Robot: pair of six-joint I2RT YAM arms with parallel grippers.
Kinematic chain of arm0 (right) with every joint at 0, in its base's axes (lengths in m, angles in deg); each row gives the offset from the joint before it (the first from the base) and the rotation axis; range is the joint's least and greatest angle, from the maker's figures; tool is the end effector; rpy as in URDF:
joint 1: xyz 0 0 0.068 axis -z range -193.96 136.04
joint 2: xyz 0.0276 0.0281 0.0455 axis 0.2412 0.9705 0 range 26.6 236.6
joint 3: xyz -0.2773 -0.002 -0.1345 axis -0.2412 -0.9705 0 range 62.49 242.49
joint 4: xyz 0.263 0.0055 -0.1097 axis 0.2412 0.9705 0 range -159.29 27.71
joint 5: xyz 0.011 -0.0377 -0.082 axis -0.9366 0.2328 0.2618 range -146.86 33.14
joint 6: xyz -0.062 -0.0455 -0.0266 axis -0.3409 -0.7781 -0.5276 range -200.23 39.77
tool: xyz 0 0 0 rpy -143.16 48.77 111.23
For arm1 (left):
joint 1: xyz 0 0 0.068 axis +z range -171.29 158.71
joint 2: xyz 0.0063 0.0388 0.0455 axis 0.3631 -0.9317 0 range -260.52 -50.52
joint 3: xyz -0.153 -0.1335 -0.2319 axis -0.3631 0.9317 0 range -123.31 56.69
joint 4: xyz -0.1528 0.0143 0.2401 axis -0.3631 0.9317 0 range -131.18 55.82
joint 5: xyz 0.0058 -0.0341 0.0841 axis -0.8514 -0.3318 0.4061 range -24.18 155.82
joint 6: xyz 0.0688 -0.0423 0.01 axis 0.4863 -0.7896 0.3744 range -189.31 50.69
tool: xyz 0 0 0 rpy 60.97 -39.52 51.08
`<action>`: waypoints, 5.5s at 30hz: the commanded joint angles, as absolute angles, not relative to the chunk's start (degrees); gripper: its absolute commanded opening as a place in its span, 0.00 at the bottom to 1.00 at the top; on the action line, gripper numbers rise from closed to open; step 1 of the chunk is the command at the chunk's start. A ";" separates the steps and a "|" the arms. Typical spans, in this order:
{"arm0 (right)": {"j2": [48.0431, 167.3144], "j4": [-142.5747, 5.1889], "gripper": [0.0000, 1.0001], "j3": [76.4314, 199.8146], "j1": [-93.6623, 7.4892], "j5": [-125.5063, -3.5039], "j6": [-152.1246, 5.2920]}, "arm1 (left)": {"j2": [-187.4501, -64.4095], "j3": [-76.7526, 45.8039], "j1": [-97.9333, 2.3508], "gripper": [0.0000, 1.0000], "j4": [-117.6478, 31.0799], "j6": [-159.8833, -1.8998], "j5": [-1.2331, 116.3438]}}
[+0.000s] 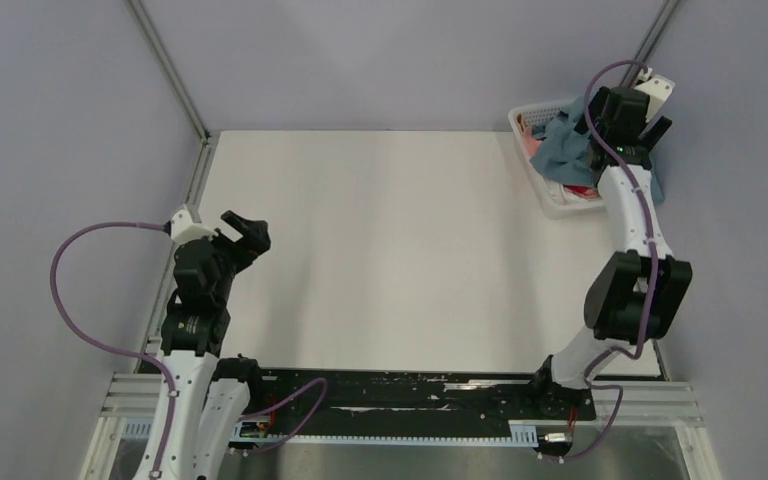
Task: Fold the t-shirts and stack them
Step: Grab crumpled tshirt from bin with the right arm, then move the tshirt to the center of the board, then flatten out the tshirt
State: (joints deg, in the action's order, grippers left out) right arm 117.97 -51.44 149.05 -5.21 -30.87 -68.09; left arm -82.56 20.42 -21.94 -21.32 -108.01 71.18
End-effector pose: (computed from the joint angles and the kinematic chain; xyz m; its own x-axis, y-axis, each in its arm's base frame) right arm 0.4184 -0.0958 0.3981 -0.2593 0.2312 -0.9377 0.6045 0.7960 0.0291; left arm 0.1691 0.0047 0.3138 -0.1609 -0.6208 -0.7673 -0.2298 0.7796 -0.5825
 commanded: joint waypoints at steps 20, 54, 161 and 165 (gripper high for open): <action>132.68 -52.46 0.00 181.89 -1.61 -51.90 -66.48 | -79.44 19.69 -21.64 1.00 -20.66 -107.82 74.69; 99.80 -65.60 0.17 116.62 -33.87 -38.57 -68.85 | -73.21 26.83 -21.64 1.00 -13.90 -112.70 66.91; 108.84 -61.89 0.00 160.77 -41.01 -47.89 -105.99 | -111.25 -18.46 -28.66 0.01 -25.45 -103.43 82.26; 120.72 -66.02 0.02 154.10 -37.49 -53.90 -105.36 | -126.72 -14.54 -26.24 0.22 -25.76 -106.77 87.77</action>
